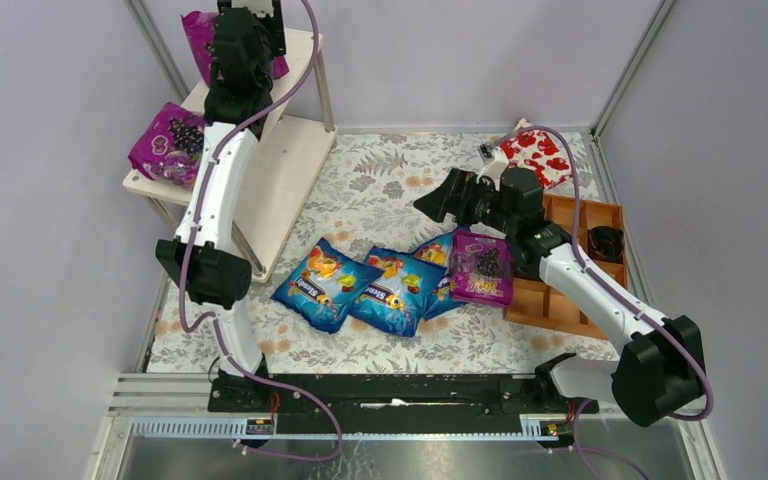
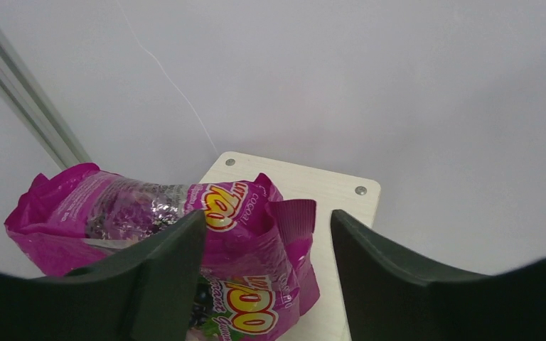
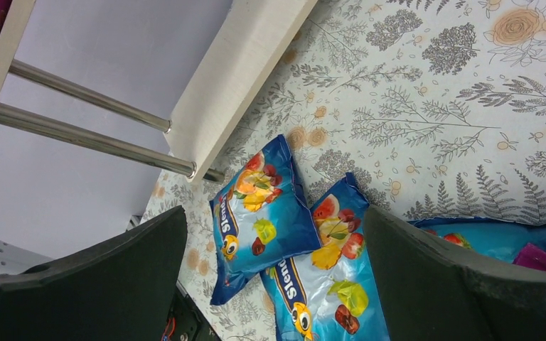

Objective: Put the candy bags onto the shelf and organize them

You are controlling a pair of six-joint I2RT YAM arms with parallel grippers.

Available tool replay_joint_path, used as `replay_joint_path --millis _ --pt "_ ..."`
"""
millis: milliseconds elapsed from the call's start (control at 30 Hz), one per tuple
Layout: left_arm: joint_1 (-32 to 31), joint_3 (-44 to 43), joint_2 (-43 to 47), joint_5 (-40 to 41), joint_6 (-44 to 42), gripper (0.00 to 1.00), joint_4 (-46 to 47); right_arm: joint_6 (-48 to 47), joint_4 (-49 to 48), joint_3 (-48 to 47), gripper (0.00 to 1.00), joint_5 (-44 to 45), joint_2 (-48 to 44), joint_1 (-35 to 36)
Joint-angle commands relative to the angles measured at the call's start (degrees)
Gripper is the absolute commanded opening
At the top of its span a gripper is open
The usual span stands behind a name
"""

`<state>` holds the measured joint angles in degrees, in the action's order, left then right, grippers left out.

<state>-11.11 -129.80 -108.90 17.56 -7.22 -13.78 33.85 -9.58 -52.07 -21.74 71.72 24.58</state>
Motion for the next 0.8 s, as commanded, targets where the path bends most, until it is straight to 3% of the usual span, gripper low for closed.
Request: replay_joint_path --millis 0,67,167,300,767 --pt "-0.22 -1.77 0.41 3.37 -1.19 0.51 2.25 -0.68 -1.94 -0.22 1.00 -0.54 -1.00 -0.19" --pt "-0.22 -0.72 1.48 2.48 -0.77 0.40 2.29 -0.34 -2.31 -0.14 1.00 -0.64 -0.85 -0.15" --pt "-0.27 1.03 3.39 2.99 -0.70 0.11 2.26 0.43 -3.24 0.02 1.00 -1.23 -0.44 -0.19" --pt "-0.25 6.37 7.53 2.09 0.19 0.00 2.61 1.59 -4.40 0.20 1.00 -1.90 0.44 -0.15" --pt "-0.26 22.98 19.83 1.11 10.24 0.00 1.95 3.57 -6.74 2.15 1.00 -2.42 0.06 -0.15"
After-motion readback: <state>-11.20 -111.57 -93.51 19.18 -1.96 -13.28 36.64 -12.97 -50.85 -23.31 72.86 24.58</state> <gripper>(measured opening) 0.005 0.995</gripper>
